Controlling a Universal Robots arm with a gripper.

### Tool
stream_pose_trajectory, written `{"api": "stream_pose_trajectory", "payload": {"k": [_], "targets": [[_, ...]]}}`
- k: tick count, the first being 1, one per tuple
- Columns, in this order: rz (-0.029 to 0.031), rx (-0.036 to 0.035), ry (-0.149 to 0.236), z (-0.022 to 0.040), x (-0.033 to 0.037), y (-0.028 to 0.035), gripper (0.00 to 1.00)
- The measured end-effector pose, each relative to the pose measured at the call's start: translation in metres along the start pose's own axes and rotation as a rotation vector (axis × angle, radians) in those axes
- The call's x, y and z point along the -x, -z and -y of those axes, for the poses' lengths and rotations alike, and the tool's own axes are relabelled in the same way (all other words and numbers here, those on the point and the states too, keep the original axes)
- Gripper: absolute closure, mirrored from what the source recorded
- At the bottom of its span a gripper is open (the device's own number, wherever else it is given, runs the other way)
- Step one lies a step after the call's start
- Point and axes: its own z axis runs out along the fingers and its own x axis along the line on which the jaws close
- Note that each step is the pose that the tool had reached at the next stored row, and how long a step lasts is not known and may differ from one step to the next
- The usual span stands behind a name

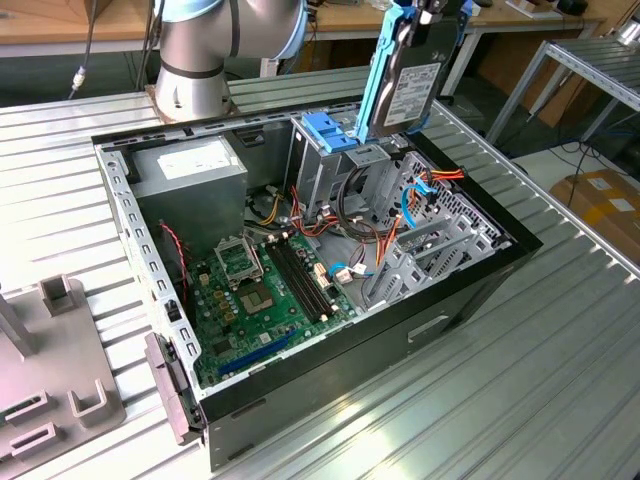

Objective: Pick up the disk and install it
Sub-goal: 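Pick up the disk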

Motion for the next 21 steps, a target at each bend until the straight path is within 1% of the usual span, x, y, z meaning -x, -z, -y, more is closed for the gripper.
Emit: {"api": "stream_pose_trajectory", "payload": {"k": [1, 4, 5, 12, 14, 16, 17, 18, 21], "targets": [[0.0003, -0.0039, 0.0, -0.0003, -0.0035, -0.0001, 0.63], [0.0021, -0.0192, 0.0, -0.0018, -0.0177, -0.0002, 0.63], [0.0026, -0.0227, -0.001, -0.0023, -0.021, -0.0002, 0.63], [0.0062, -0.0399, -0.002, -0.0044, -0.0385, -0.0004, 0.63], [0.0077, -0.0471, -0.002, -0.0052, -0.046, -0.0004, 0.63], [0.0104, -0.0576, -0.002, -0.0064, -0.0574, -0.0005, 0.63], [0.0115, -0.0611, -0.003, -0.0068, -0.0615, -0.0007, 0.63], [0.0124, -0.0643, -0.003, -0.0072, -0.0657, -0.0007, 0.63], [0.0142, -0.0701, -0.003, -0.0078, -0.0736, -0.0008, 0.63]]}}
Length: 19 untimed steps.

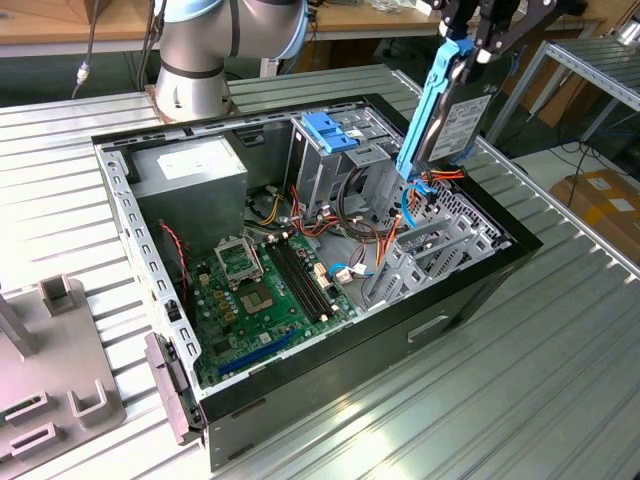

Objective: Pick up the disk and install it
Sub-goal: 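Pick up the disk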

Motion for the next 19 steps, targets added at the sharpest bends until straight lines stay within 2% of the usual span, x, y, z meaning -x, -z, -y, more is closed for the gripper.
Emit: {"api": "stream_pose_trajectory", "payload": {"k": [6, 9, 12, 15, 19], "targets": [[0.0102, -0.0137, -0.002, -0.005, -0.0201, 0.0007, 0.63], [0.0132, -0.0214, -0.003, -0.007, -0.0333, 0.001, 0.63], [0.016, -0.0323, -0.003, -0.0124, -0.0504, 0.0017, 0.63], [0.016, -0.0343, -0.003, -0.0139, -0.0552, 0.0017, 0.63], [0.0161, -0.0346, -0.003, -0.0144, -0.0553, 0.0018, 0.63]]}}
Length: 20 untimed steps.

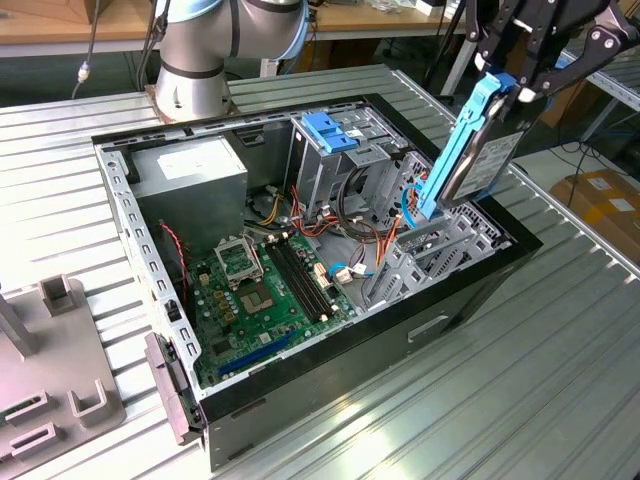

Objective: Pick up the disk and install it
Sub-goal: 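Pick up the disk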

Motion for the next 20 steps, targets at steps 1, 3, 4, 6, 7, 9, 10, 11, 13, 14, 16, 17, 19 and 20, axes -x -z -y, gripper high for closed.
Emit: {"api": "stream_pose_trajectory", "payload": {"k": [1, 3, 4, 6, 7, 9, 10, 11, 13, 14, 16, 17, 19, 20], "targets": [[-0.0001, 0.0, 0.0, 0.0, 0.0, -0.0001, 0.63], [-0.0001, 0.0, 0.0, -0.0002, -0.0001, -0.0007, 0.63], [0.0001, -0.0001, 0.0, -0.0003, -0.0001, -0.0014, 0.63], [0.0001, -0.0004, 0.0, -0.0007, -0.0001, -0.0031, 0.63], [0.0001, -0.0015, 0.0, -0.001, -0.0001, -0.0043, 0.63], [0.0002, -0.0075, 0.0, -0.0016, -0.0002, -0.0074, 0.63], [0.0001, -0.0096, 0.0, -0.0018, -0.0003, -0.0082, 0.63], [-0.0001, -0.0121, 0.0, -0.002, -0.0004, -0.0093, 0.63], [-0.0001, -0.0179, 0.0, -0.0034, -0.0011, -0.0136, 0.63], [-0.0001, -0.0197, 0.0, -0.0041, -0.0013, -0.0158, 0.63], [0.0001, -0.0226, 0.0, -0.0056, -0.0019, -0.0207, 0.63], [0.0001, -0.0231, 0.0, -0.0063, -0.0023, -0.0231, 0.63], [0.0, -0.024, 0.0, -0.0081, -0.0037, -0.0292, 0.63], [0.0, -0.0246, 0.0, -0.0093, -0.0048, -0.033, 0.63]]}}
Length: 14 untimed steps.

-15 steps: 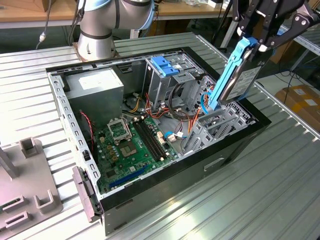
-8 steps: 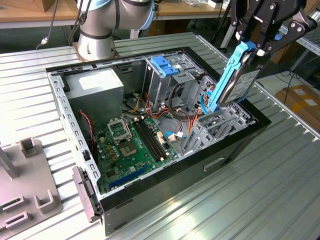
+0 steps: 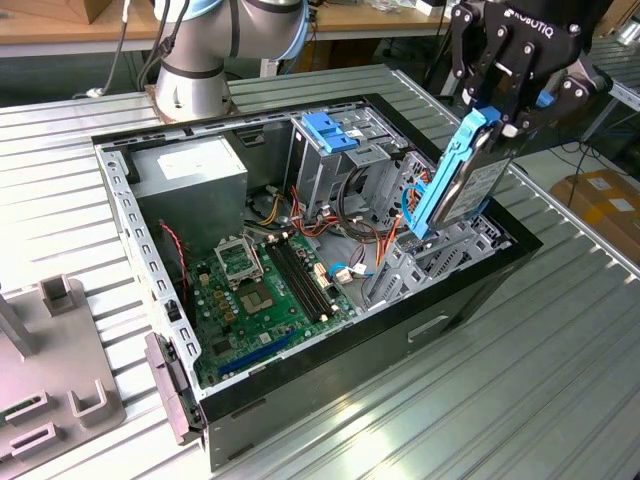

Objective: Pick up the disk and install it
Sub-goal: 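Pick up the disk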

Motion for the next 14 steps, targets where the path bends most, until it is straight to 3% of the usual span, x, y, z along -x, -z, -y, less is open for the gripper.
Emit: {"api": "stream_pose_trajectory", "payload": {"k": [5, 7, 11, 14], "targets": [[0.0, -0.0004, 0.0, -0.0008, -0.0008, -0.002, 0.63], [0.0011, -0.0149, 0.0, -0.0014, -0.0008, -0.0036, 0.63], [-0.0033, -0.0152, -0.018, -0.0021, -0.0008, -0.0043, 0.63], [-0.0034, -0.0153, -0.019, -0.0022, -0.0008, -0.0043, 0.63]]}}
